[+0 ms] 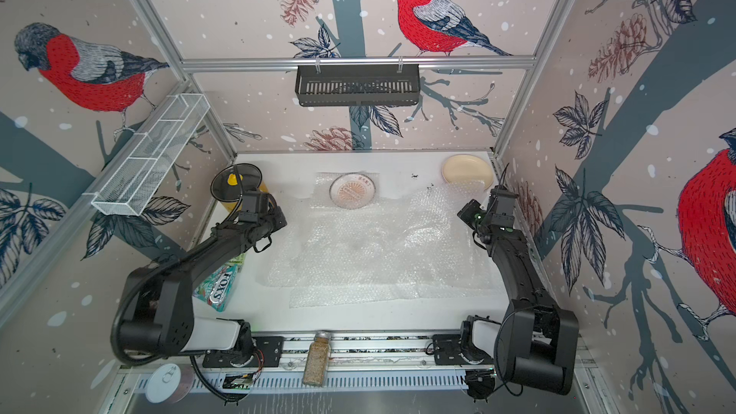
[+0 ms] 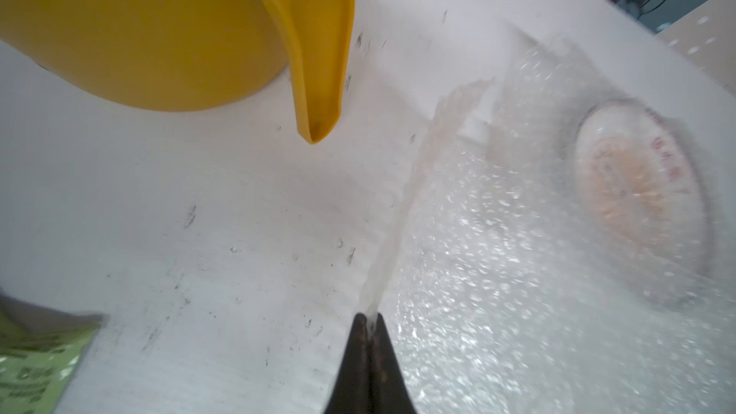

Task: Unpack dinner plates from bubble wrap
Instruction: Adjust the bubble wrap on the bubble wrap.

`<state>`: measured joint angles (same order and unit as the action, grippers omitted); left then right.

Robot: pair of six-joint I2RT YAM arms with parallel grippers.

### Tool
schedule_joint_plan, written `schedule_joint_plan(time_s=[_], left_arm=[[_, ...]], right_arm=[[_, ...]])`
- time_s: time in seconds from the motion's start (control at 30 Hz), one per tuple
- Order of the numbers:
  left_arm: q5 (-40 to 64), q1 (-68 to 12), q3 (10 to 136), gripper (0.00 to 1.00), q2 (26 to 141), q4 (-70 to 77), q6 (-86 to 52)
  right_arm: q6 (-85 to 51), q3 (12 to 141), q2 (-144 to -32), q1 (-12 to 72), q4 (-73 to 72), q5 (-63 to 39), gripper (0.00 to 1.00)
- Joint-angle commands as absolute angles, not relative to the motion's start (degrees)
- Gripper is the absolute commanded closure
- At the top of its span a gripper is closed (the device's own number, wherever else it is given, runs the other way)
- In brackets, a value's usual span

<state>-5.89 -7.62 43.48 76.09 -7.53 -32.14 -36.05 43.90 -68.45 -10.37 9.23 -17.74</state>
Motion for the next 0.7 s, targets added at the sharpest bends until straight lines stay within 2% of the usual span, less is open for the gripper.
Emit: schedule_joint_plan(time_s=[0.0,0.13,0.23,0.5,0.67], left_arm=[[-11.06,-7.99,42.28,1.0,67.85,-12.29,-35.69],[-6.1,-8.0,39.0,1.0,56.08,-11.08,-34.67],[-3.62,-8.0,40.02,1.0,50.29,-13.85,-34.2],[7.07,-10.2,43.86,1.0,44.77,-19.98,-32.14],[7.82,-15.42,44.95,1.0,41.57,-21.57,-33.02]], right_arm=[[-35.7,46.57,-66.49,-10.51,12.92,-14.12,0.93],[-34.13,49.81,-63.19,-11.33,18.22,-6.9,0.93],[-33.49,50.89,-60.86,-13.49,19.96,-5.3,0.92],[-32.96,54.52,-55.52,-18.4,26.76,2.17,0.92],[-34.36,56.49,-51.98,-22.19,29.07,4.65,0.91]])
